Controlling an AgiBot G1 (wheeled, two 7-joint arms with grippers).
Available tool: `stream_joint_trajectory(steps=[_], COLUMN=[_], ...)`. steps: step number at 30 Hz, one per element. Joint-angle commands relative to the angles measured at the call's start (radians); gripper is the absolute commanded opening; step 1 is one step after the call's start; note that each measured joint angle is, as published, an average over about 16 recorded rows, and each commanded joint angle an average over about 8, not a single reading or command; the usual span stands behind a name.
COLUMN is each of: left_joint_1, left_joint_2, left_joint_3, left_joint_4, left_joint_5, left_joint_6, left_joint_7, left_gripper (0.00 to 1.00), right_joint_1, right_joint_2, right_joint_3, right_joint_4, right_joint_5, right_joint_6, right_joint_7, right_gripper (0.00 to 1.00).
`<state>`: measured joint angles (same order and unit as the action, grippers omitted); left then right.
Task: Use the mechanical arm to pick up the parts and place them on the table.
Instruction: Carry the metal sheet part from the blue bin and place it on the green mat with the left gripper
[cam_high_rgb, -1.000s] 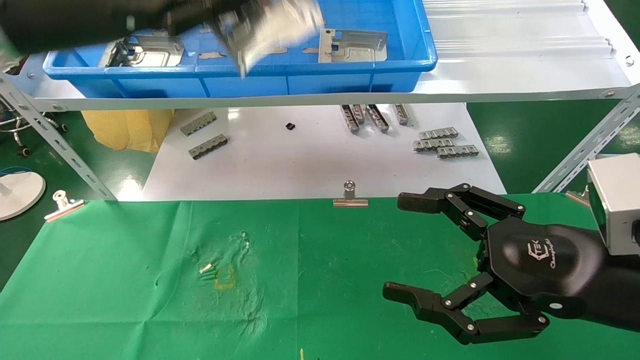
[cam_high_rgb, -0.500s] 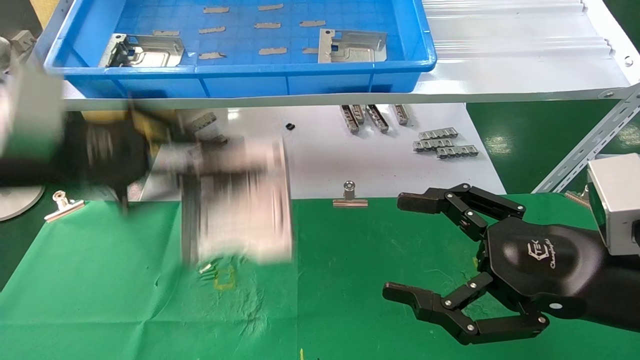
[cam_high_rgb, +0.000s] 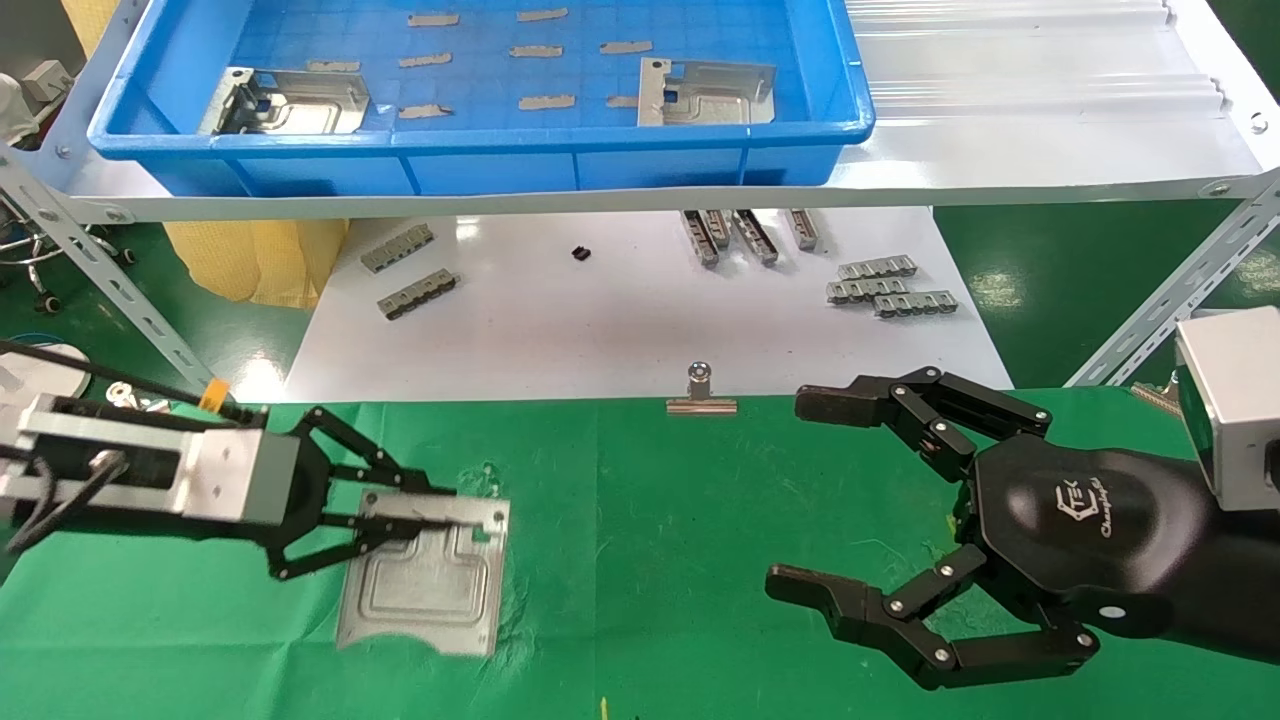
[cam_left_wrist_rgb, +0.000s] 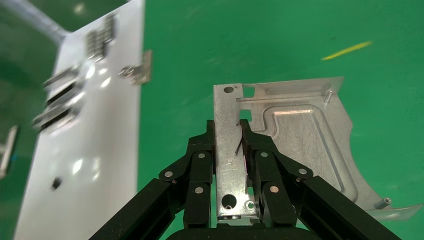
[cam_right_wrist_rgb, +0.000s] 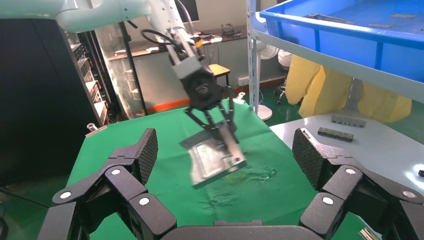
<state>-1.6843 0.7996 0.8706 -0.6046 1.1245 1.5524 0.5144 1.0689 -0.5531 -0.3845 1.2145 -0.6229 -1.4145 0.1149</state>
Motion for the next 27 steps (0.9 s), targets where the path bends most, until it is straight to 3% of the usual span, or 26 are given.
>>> stream_joint_trajectory(steps=[1, 5, 7, 13, 15, 22, 27], left_joint_1=[0.004, -0.004, -0.01, -0.014, -0.01, -0.012, -0.022], left_joint_2=[0.018, 0.058, 0.076, 0.122, 0.138, 0.18, 0.191], left_joint_3=[0.002, 0.017, 0.026, 0.032, 0.03, 0.024, 0.012], left_joint_4=[0.059, 0.148, 0.187, 0.296, 0.326, 0.417, 0.477], left_joint_5=[0.003, 0.024, 0.039, 0.053, 0.051, 0.047, 0.028], left_joint_6=[-0.01, -0.009, -0.014, -0.037, -0.04, -0.069, -0.042], left_joint_7=[0.039, 0.097, 0.124, 0.211, 0.242, 0.324, 0.324], left_gripper=[0.0, 0.06, 0.15, 0.85, 1.0, 1.0, 1.0], right_joint_1=[0.0, 0.0, 0.0, 0.0, 0.0, 0.0, 0.0], right_joint_2=[0.0, 0.0, 0.0, 0.0, 0.0, 0.0, 0.0], right_joint_3=[0.0, 0.0, 0.0, 0.0, 0.0, 0.0, 0.0], right_joint_4=[0.0, 0.0, 0.0, 0.0, 0.0, 0.0, 0.0], right_joint_5=[0.0, 0.0, 0.0, 0.0, 0.0, 0.0, 0.0], right_joint_6=[0.0, 0.0, 0.0, 0.0, 0.0, 0.0, 0.0], right_joint_7=[0.0, 0.0, 0.0, 0.0, 0.0, 0.0, 0.0], right_gripper=[1.0, 1.0, 1.0, 1.0, 1.0, 1.0, 1.0])
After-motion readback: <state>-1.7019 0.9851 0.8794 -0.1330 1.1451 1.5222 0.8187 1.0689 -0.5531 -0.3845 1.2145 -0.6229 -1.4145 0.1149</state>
